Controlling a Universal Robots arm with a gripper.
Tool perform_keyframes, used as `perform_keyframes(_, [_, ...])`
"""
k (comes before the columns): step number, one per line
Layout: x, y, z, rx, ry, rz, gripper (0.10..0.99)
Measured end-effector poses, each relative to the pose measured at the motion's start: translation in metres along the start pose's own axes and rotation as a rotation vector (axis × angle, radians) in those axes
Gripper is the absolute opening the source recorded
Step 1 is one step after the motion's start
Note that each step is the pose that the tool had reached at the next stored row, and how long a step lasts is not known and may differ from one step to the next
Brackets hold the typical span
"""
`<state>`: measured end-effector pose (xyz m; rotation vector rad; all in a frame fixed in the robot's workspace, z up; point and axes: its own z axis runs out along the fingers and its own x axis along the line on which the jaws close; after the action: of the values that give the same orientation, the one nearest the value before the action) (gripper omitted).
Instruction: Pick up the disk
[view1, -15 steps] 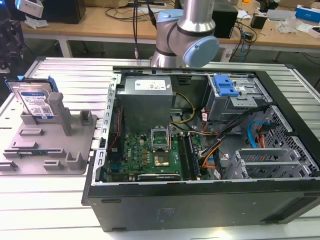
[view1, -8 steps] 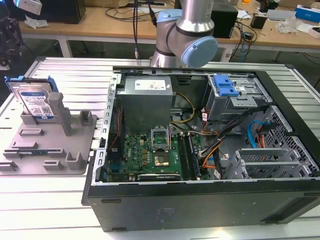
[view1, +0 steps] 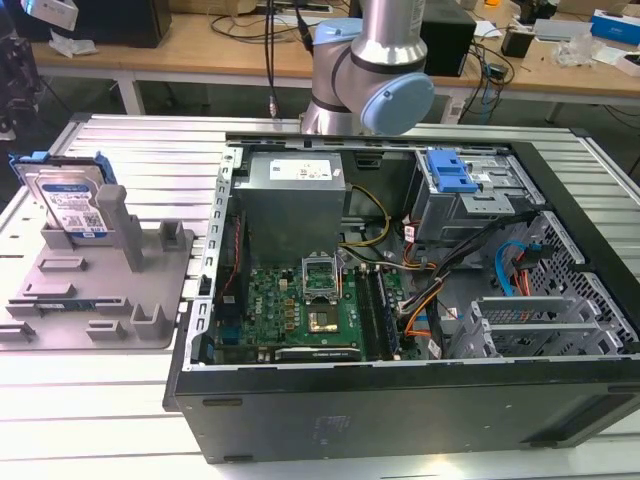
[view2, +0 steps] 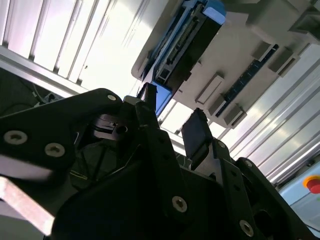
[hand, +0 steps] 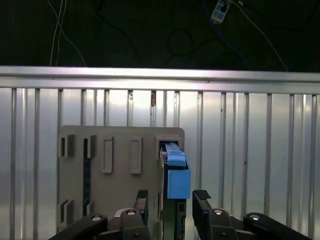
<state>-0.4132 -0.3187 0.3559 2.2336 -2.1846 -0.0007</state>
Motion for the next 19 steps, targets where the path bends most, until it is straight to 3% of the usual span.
perform_keyframes(3, [-0.0035,0.0006,0.0002,-0.001,0.0000,0.014,0.482])
perform_keyframes(19, [-0.0038,0.0034,0.0022,-0.001,-0.0007,0.065,0.482])
